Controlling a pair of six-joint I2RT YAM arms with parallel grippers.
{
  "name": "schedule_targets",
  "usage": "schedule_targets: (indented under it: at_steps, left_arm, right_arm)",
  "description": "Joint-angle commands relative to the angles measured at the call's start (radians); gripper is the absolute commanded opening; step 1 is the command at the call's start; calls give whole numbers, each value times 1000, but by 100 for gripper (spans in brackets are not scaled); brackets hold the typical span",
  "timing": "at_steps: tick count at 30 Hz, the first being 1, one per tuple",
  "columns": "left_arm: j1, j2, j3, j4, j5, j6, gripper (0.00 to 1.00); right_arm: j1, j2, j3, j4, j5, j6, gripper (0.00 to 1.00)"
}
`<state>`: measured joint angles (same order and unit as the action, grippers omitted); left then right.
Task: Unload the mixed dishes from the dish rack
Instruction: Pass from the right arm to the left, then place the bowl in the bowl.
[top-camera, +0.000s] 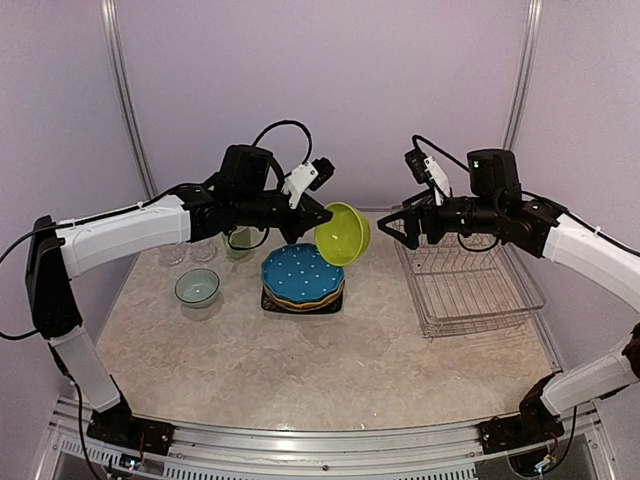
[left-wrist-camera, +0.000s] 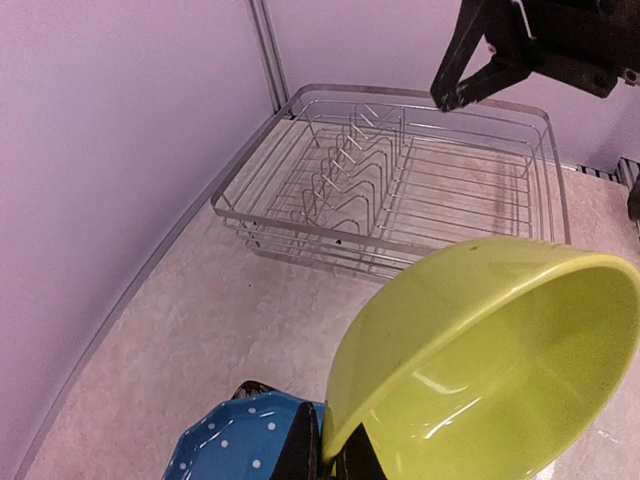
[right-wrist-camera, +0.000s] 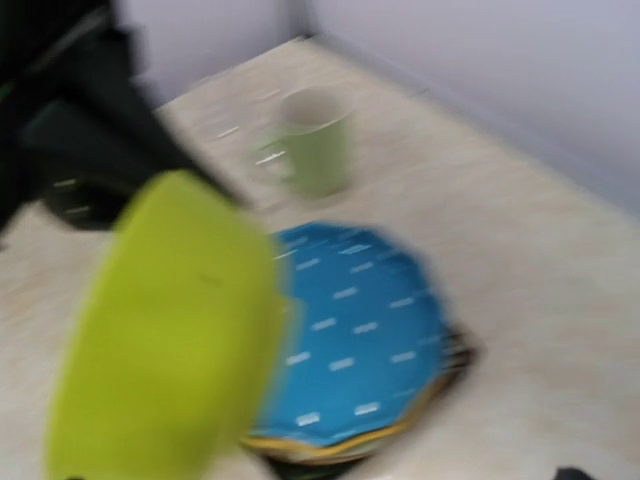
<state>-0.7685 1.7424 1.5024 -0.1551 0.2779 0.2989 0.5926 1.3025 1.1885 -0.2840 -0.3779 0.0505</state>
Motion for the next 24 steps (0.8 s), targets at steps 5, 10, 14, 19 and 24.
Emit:
schedule_targets:
  at_steps: [5,10,14,19,24]
  left_arm:
    - [71,-160,-16,-205,-133,-278,0]
    - [173,-234,-25,-404,-129,-509,0]
    - [281,-300,-85,-522,-116,-671,0]
    - [411,-389,-182,-617,-84,-814,0]
    - [515,-430,-259,-672,-70,-879,0]
  right_arm:
    - [-22,-126,-32,81,301,-23,99]
    - [-29,-128,-43,72,306,-28,99]
    - [-29,-126,-62,75,287,-22,99]
    - [-31,-112,-74,59,280,-12,99]
    - [-31,-86,-68,39,238,4,99]
